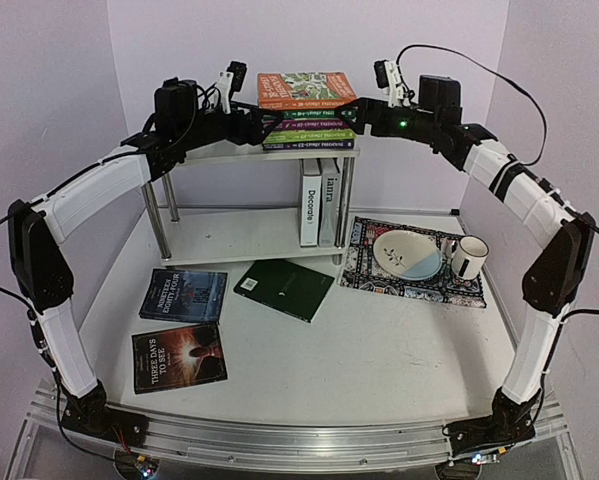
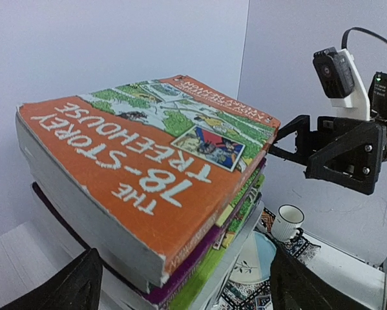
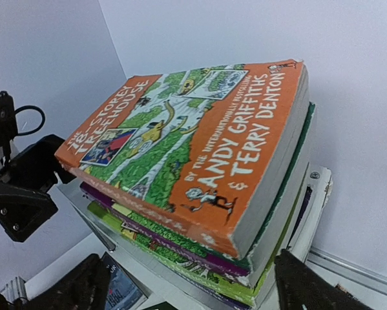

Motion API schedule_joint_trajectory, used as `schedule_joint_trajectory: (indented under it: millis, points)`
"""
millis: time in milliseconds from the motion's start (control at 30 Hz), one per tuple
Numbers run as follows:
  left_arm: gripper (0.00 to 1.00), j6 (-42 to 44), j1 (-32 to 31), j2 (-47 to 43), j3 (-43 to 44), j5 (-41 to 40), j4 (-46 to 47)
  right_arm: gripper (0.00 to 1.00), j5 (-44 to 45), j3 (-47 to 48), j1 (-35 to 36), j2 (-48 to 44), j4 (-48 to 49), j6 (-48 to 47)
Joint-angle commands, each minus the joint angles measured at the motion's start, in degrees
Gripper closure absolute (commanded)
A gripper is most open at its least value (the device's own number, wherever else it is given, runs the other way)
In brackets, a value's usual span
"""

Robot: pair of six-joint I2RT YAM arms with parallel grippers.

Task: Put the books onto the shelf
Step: Adjust the book pile on the shelf, then move the book to the center of the board.

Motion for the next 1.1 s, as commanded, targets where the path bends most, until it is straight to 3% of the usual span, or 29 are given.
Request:
schedule_joint_trajectory:
  millis: [0,167,367,567,767,1067]
  points:
    - [0.01,-0.02,-0.43,-6.95,-2.45,-2.30,1.39,0.02,0.71,-3.15,0.48,-5.86,3.22,-1.67]
    - [0.00,-0.01,-0.42,-12.07,-6.70,-8.43,-1.99,0.02,2.17,-9.05,0.48,-10.30,2.95,-2.42]
    - [0.00,-3.87,-0.44,-23.23,-20.46,-10.58,-3.11,0.02,5.15,-26.37,0.51,-21.17,2.71,-2.09]
    - [0.00,-18.05,-0.48,-31.29,-36.86,-9.58,-1.00,0.02,1.19,-43.65,0.54,-28.35,2.73,6.62]
    - [0.03,-31.54,-0.51,-34.67,-53.64,-7.54,4.08,0.02,-3.63,-56.25,2.14,-27.80,4.32,14.94]
    - [0.04,-39.57,-0.52,-39.49,-67.03,-11.95,3.52,0.04,4.10,-63.43,15.71,-21.47,7.43,16.38]
